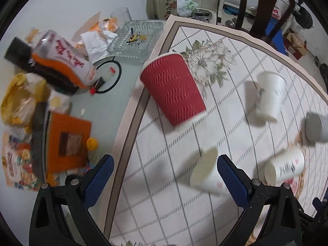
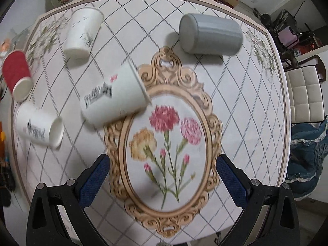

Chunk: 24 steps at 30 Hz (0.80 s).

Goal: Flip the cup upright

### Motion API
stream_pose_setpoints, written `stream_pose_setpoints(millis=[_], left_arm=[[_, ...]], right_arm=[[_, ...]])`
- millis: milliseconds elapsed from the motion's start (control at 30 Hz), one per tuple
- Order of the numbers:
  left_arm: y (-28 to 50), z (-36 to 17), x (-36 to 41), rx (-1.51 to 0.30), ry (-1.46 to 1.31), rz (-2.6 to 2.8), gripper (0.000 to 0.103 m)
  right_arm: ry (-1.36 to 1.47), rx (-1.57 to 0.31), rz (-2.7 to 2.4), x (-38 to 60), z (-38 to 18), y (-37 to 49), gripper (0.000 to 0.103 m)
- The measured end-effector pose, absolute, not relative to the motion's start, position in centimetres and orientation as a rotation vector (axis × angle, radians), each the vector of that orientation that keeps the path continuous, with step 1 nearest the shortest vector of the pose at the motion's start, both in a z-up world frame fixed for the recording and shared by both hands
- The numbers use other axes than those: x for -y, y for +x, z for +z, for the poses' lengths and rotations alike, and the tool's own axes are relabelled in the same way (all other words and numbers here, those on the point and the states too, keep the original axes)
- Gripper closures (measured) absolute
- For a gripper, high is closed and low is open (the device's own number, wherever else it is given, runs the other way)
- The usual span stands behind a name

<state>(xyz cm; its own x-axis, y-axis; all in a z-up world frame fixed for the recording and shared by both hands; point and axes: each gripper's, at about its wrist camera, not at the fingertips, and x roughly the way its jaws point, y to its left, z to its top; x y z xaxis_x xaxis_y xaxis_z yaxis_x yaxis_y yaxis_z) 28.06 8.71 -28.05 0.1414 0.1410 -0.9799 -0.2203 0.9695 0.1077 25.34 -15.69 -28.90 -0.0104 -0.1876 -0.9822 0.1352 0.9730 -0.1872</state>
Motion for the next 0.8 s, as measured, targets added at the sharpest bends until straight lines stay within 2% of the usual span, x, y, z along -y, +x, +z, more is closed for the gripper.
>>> stream_pose_setpoints(millis=[400,500,667,800], left_arm=[[34.9,-32.8,-11.9,-1.447,-0.212,0.217,0.005],[35.9,-33.8,-12.4,-1.46,-0.249,0.2,0.02],[37.2,-35.9,-13.0,-1.487,-0.302,0.18,0.022],[37.4,-35.5,-12.7,-1.458,-0.267,0.18,0.026]], right_arm=[[-0.022,-1.531,-0.324,15.5,-29.6,33.2,0.0],[-0.017,-1.54,-0.339,15.5,-30.2,34.0,0.0],[-0.006,-1.554,-0.359,15.6,-30.8,34.4,0.0],[-0.007,-1.551,-0.372,15.9,-30.5,34.3,0.0]])
